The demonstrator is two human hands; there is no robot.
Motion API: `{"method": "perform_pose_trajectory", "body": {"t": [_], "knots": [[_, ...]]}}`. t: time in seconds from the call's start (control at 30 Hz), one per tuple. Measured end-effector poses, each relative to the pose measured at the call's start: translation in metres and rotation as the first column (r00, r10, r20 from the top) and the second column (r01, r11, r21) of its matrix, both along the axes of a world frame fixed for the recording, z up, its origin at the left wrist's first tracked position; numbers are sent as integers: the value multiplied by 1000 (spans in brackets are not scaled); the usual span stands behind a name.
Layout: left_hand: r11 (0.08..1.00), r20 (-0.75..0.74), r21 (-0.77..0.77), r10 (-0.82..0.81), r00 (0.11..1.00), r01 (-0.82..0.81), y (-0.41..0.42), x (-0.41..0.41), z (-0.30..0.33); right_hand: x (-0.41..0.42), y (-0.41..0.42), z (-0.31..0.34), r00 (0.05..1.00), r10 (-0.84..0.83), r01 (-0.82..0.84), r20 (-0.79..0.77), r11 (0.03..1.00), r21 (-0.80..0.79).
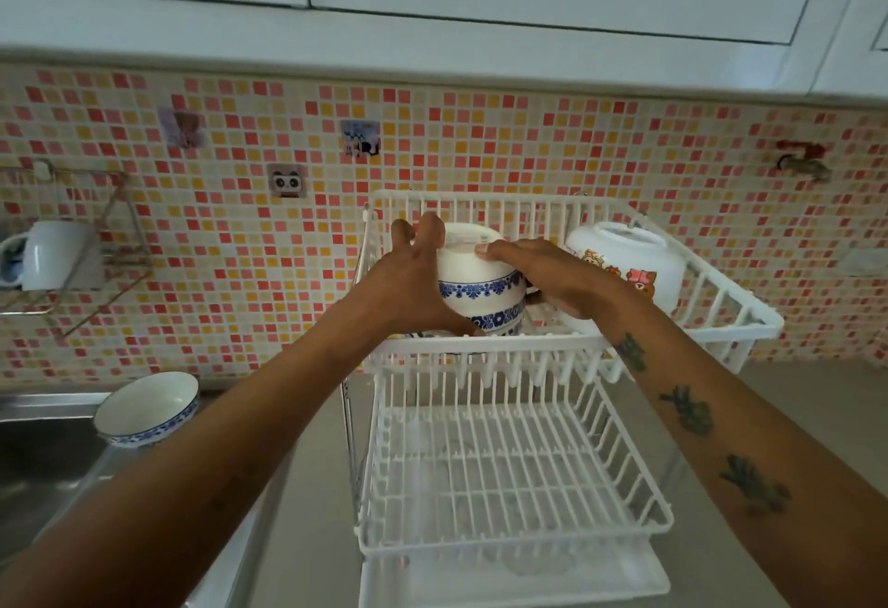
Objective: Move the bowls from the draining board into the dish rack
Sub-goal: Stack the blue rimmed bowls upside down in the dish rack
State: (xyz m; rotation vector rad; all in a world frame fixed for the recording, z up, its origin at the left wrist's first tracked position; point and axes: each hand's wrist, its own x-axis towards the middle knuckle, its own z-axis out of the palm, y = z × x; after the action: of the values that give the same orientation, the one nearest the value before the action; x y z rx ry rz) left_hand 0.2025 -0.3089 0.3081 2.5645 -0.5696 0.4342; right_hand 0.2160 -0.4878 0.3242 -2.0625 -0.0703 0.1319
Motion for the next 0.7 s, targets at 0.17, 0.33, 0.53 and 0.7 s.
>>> {"method": "perform_pose_trajectory", "body": {"t": [0.17, 0.33, 0.53, 0.7], "knots": [[1000, -18, 5, -2, 1000, 2, -1, 2, -3, 2, -1, -3, 1000, 14, -14, -20, 1000, 6], [1000, -49, 7, -25, 998, 26, -2, 4, -6, 2, -6, -6, 1000, 7, -7, -19, 1000, -3], [968, -137, -219, -154, 979, 122, 16, 3, 17, -6, 16, 13, 964, -59, 69, 259, 997, -30], [919, -39, -372, -152, 988, 127, 73, 0, 30, -20, 76, 43, 847, 5, 16, 531, 999, -36]]}}
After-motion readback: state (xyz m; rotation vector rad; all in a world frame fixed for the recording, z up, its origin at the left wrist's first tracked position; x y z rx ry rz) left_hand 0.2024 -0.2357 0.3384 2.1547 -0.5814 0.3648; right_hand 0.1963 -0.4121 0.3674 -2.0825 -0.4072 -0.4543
